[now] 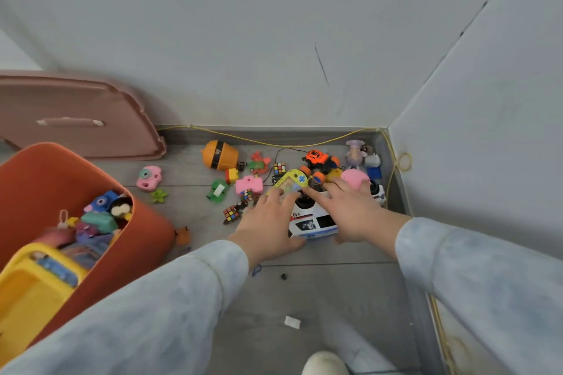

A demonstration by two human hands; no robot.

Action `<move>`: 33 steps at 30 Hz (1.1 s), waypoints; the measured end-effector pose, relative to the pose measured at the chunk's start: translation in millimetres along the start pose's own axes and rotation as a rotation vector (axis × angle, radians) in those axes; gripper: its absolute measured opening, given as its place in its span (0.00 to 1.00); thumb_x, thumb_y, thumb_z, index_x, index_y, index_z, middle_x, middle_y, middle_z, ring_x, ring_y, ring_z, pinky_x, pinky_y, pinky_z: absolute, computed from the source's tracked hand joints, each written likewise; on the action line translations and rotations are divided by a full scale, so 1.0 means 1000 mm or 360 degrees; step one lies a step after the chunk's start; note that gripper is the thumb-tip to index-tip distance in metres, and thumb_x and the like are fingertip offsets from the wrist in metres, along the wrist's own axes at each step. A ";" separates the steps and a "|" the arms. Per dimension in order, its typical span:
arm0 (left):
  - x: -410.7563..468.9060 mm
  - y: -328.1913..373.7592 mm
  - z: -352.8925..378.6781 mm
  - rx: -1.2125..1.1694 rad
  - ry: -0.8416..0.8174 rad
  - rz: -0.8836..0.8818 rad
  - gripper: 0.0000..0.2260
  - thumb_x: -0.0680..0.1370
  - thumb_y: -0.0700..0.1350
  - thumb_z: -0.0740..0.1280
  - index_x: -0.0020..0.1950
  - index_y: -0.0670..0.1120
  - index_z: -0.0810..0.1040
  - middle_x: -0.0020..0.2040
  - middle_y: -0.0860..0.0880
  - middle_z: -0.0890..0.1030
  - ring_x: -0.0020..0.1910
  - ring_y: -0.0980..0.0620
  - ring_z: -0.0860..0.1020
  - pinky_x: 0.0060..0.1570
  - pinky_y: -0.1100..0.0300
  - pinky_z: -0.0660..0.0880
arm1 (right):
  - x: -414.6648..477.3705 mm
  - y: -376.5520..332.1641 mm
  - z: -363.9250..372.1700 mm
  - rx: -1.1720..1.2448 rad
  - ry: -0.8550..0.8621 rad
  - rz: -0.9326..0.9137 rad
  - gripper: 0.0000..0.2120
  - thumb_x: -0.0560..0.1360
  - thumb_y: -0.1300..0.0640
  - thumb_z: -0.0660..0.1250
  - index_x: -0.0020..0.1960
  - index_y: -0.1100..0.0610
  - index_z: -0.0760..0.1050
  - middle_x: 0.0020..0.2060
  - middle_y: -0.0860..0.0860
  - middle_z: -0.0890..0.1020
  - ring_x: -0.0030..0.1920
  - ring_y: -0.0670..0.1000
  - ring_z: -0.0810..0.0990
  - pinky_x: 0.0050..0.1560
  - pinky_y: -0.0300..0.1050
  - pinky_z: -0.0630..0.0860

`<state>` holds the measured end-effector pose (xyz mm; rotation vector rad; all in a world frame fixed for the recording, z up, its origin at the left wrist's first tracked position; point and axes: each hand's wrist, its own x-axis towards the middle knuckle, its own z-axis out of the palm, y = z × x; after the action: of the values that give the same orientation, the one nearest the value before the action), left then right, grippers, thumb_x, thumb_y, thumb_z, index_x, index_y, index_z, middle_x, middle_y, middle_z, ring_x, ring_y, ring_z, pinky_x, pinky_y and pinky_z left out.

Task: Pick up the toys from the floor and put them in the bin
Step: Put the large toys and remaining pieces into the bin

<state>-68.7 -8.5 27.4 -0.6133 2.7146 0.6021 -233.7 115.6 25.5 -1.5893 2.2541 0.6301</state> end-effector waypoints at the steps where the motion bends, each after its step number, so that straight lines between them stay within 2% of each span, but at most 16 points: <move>1: 0.004 0.002 0.002 0.0018 -0.0018 0.0006 0.44 0.69 0.64 0.71 0.78 0.55 0.52 0.75 0.47 0.60 0.72 0.42 0.64 0.63 0.44 0.73 | 0.001 0.002 0.001 -0.0012 0.0019 0.0024 0.64 0.61 0.42 0.79 0.76 0.40 0.32 0.73 0.54 0.63 0.76 0.57 0.53 0.61 0.74 0.63; 6: 0.028 0.015 0.014 0.0025 -0.0099 -0.0003 0.51 0.67 0.63 0.75 0.80 0.55 0.47 0.75 0.46 0.59 0.73 0.40 0.64 0.61 0.44 0.74 | -0.002 0.014 0.007 0.0084 0.0002 0.0162 0.54 0.68 0.52 0.75 0.79 0.42 0.39 0.75 0.55 0.59 0.77 0.60 0.47 0.64 0.79 0.58; 9: 0.038 0.024 0.024 0.0113 -0.0159 -0.0052 0.54 0.66 0.61 0.77 0.80 0.56 0.42 0.76 0.45 0.56 0.73 0.38 0.61 0.62 0.43 0.73 | -0.006 0.021 0.010 0.0147 -0.0003 0.0176 0.51 0.70 0.58 0.73 0.80 0.43 0.42 0.76 0.55 0.58 0.77 0.59 0.46 0.65 0.79 0.59; 11: 0.043 0.026 0.030 0.0172 -0.0132 -0.0083 0.53 0.68 0.57 0.77 0.79 0.58 0.41 0.74 0.42 0.59 0.72 0.37 0.62 0.58 0.45 0.74 | -0.008 0.025 0.015 0.0190 0.0009 0.0223 0.50 0.71 0.61 0.71 0.80 0.44 0.43 0.76 0.57 0.54 0.78 0.61 0.43 0.65 0.78 0.60; 14: 0.049 0.021 0.033 0.0028 -0.0127 -0.0098 0.50 0.68 0.52 0.77 0.78 0.60 0.45 0.68 0.41 0.65 0.69 0.37 0.65 0.55 0.46 0.76 | -0.009 0.031 0.021 0.0305 0.0015 0.0297 0.48 0.71 0.66 0.69 0.79 0.44 0.46 0.78 0.59 0.43 0.78 0.65 0.37 0.70 0.74 0.57; 15: 0.050 0.018 0.032 -0.0075 -0.0142 -0.0086 0.48 0.67 0.51 0.77 0.77 0.61 0.48 0.66 0.42 0.66 0.68 0.38 0.67 0.55 0.46 0.77 | -0.009 0.033 0.022 0.0350 0.0051 0.0315 0.47 0.70 0.67 0.68 0.79 0.45 0.48 0.77 0.61 0.42 0.77 0.67 0.37 0.72 0.72 0.55; 16: 0.050 0.015 0.030 -0.0167 -0.0147 -0.0067 0.47 0.66 0.51 0.77 0.75 0.61 0.50 0.65 0.43 0.66 0.66 0.39 0.69 0.56 0.46 0.77 | -0.009 0.036 0.023 0.0378 0.0105 0.0313 0.46 0.69 0.68 0.68 0.78 0.46 0.50 0.76 0.62 0.44 0.77 0.69 0.40 0.73 0.70 0.54; 18: 0.049 0.011 0.024 -0.0268 -0.0114 -0.0022 0.46 0.64 0.51 0.77 0.75 0.61 0.53 0.66 0.45 0.66 0.62 0.41 0.73 0.56 0.48 0.78 | -0.011 0.042 0.027 0.0437 0.0214 0.0320 0.41 0.66 0.69 0.66 0.75 0.49 0.56 0.73 0.61 0.53 0.76 0.68 0.49 0.72 0.66 0.61; 20: 0.046 0.006 0.017 -0.0282 -0.0088 -0.0003 0.46 0.64 0.50 0.77 0.75 0.59 0.55 0.66 0.45 0.67 0.60 0.41 0.75 0.55 0.50 0.78 | -0.015 0.047 0.028 0.0580 0.0272 0.0382 0.36 0.67 0.70 0.65 0.71 0.52 0.61 0.69 0.57 0.58 0.71 0.66 0.60 0.65 0.61 0.71; 23: 0.040 -0.001 0.002 -0.0184 -0.0079 0.0028 0.46 0.64 0.51 0.77 0.74 0.59 0.53 0.61 0.45 0.68 0.57 0.42 0.75 0.52 0.49 0.78 | -0.021 0.052 0.022 0.0747 0.0233 0.0507 0.32 0.70 0.68 0.65 0.72 0.54 0.63 0.69 0.58 0.61 0.60 0.65 0.74 0.54 0.51 0.73; 25: 0.034 -0.005 -0.013 -0.0115 -0.0064 0.0034 0.45 0.65 0.52 0.77 0.74 0.59 0.53 0.61 0.46 0.67 0.56 0.43 0.73 0.52 0.49 0.78 | -0.022 0.051 0.014 0.0794 0.0202 0.0536 0.36 0.70 0.65 0.66 0.75 0.54 0.59 0.69 0.60 0.63 0.59 0.66 0.75 0.57 0.53 0.73; 27: 0.026 -0.012 -0.029 -0.0084 -0.0009 0.0003 0.45 0.65 0.53 0.77 0.74 0.59 0.53 0.62 0.46 0.67 0.57 0.43 0.73 0.51 0.49 0.77 | -0.017 0.044 0.003 0.0844 0.0257 0.0484 0.43 0.66 0.59 0.69 0.76 0.52 0.55 0.70 0.60 0.62 0.64 0.67 0.72 0.63 0.57 0.73; 29: 0.019 -0.020 -0.043 -0.0131 0.0083 -0.0018 0.44 0.64 0.53 0.77 0.73 0.58 0.55 0.61 0.47 0.67 0.55 0.44 0.74 0.50 0.51 0.77 | -0.010 0.036 -0.009 0.0935 0.0335 0.0410 0.50 0.61 0.51 0.71 0.77 0.49 0.50 0.74 0.58 0.57 0.69 0.66 0.67 0.64 0.62 0.73; 31: 0.010 -0.029 -0.058 -0.0219 0.0169 -0.0008 0.43 0.64 0.53 0.77 0.73 0.57 0.56 0.59 0.48 0.67 0.52 0.44 0.75 0.43 0.56 0.76 | 0.000 0.030 -0.022 0.0969 0.0436 0.0295 0.56 0.60 0.45 0.76 0.78 0.47 0.47 0.74 0.58 0.54 0.73 0.67 0.60 0.68 0.63 0.70; 33: 0.001 -0.038 -0.076 -0.0248 0.0267 0.0006 0.44 0.62 0.54 0.77 0.72 0.58 0.57 0.57 0.48 0.67 0.54 0.45 0.74 0.46 0.57 0.75 | 0.006 0.024 -0.040 0.0954 0.0540 0.0245 0.59 0.60 0.41 0.80 0.79 0.45 0.45 0.76 0.61 0.50 0.75 0.68 0.58 0.70 0.65 0.66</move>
<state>-65.6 -74.7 80.1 -0.7272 2.8425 0.8030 -258.7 97.5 61.2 -1.2909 2.4856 -0.2997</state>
